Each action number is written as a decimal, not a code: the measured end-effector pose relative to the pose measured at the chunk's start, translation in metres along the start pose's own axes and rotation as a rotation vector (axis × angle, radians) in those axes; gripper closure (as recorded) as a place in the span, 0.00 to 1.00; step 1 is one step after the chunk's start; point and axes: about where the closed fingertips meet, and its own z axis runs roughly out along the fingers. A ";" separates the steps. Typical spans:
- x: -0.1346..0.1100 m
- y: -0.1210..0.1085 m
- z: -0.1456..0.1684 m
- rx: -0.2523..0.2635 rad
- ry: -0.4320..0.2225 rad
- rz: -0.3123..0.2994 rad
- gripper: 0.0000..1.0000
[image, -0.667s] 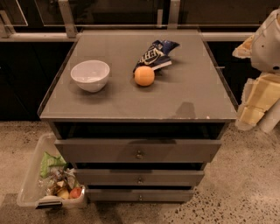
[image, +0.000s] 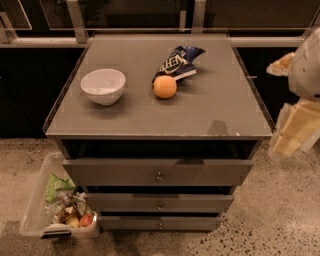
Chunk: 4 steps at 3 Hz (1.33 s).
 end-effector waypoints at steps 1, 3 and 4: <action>0.027 0.035 0.037 -0.008 -0.102 0.059 0.00; 0.079 0.088 0.141 -0.099 -0.303 0.224 0.00; 0.080 0.090 0.150 -0.114 -0.322 0.231 0.00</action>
Offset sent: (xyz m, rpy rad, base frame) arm -0.0739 -0.0423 -0.2071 0.4227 0.0434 -0.1579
